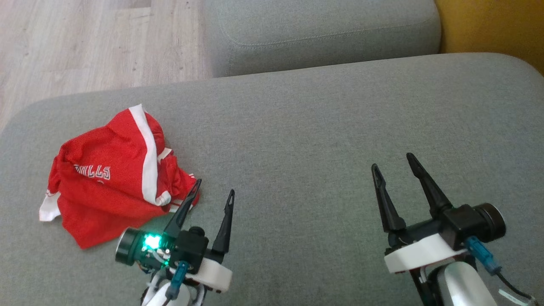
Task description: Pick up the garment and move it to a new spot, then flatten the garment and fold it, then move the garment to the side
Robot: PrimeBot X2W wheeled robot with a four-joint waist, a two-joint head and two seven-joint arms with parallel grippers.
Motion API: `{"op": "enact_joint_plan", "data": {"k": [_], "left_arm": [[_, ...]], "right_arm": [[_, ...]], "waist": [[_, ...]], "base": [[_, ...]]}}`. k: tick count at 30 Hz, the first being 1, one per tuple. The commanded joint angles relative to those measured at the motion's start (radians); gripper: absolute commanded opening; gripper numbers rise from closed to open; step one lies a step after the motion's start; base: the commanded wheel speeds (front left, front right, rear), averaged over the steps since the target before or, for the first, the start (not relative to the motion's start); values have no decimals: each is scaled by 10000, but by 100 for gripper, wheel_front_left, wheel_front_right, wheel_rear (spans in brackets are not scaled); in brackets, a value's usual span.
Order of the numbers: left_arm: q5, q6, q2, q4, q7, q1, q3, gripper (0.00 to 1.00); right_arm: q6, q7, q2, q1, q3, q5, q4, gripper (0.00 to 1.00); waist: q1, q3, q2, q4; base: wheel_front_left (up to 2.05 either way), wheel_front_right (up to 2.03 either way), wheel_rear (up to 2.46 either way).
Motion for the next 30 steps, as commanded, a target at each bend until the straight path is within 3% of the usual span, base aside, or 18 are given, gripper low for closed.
{"op": "enact_joint_plan", "data": {"k": [1,11,22,30], "left_arm": [[185,126,127,-277,-132,-634,208,100],[-1043,126,-482,-774,-426,34,1506,100],[-1342,-738,-1030,-431,-525,829,2691,100],[-1051,-1073,-1289,-408,-525,828,3103,100]], "right_arm": [[-7,-148,-58,-391,289,-299,-410,100],[-7,-442,-64,-146,-282,1005,-299,100],[-7,-542,-66,1,-485,1503,477,100],[-7,-542,-66,-39,-507,1476,540,100]], "waist": [[0,-7,0,-3],[0,43,0,-44],[0,6,0,2],[0,10,0,126]], "base": [[0,0,0],[0,0,0],[0,0,0],[0,0,0]]}}
